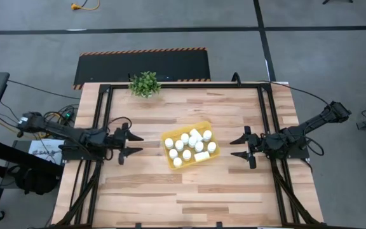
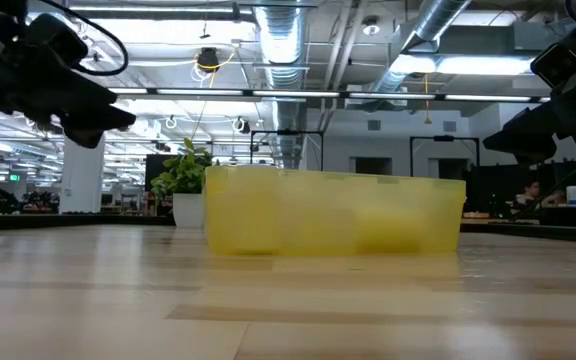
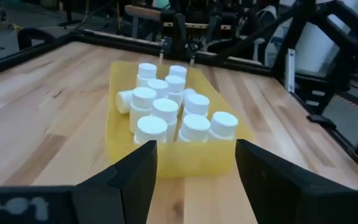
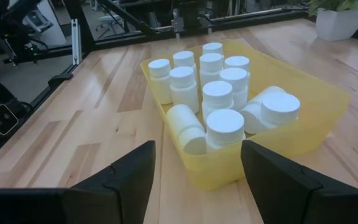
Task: Pick and place pill bottles into a basket
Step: Return to Home Position
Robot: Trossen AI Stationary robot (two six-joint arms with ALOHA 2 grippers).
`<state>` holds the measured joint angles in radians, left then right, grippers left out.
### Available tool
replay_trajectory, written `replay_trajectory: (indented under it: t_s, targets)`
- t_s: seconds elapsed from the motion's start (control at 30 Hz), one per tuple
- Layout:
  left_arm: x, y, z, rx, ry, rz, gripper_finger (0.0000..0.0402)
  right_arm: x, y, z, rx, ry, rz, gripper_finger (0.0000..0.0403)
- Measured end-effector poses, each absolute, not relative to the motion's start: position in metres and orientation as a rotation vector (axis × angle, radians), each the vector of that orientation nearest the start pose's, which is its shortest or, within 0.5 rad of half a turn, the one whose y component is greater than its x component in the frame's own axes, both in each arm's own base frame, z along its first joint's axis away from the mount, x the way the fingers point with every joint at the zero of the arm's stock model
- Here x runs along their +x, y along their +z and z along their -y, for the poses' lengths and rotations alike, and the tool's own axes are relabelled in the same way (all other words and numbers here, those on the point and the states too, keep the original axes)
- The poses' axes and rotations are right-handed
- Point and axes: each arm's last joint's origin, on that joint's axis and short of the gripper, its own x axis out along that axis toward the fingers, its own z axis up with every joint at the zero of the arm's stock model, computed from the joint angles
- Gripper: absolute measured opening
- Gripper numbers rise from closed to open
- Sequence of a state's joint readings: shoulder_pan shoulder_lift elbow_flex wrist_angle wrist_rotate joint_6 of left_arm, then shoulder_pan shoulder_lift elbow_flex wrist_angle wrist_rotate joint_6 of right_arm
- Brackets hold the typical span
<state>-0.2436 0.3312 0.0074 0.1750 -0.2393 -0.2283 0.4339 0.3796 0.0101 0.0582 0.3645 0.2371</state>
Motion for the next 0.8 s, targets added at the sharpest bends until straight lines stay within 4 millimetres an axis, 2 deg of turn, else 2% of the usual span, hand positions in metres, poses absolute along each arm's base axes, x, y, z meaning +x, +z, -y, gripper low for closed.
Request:
replay_trajectory:
  t_s: [0.07,0.3,0.8]
  targets:
    - [0.108,0.154,0.02,-0.193,-0.007,-0.152,0.0206,0.109,0.14,-0.039,0.114,0.035,-0.293,0.023]
    - [0.098,0.168,0.02,-0.229,-0.116,-0.001,0.0206,0.109,0.14,-0.039,0.114,0.035,-0.292,0.023]
    - [0.097,0.169,0.02,-0.231,-0.121,0.012,0.0206,0.109,0.14,-0.039,0.114,0.035,-0.293,0.023]
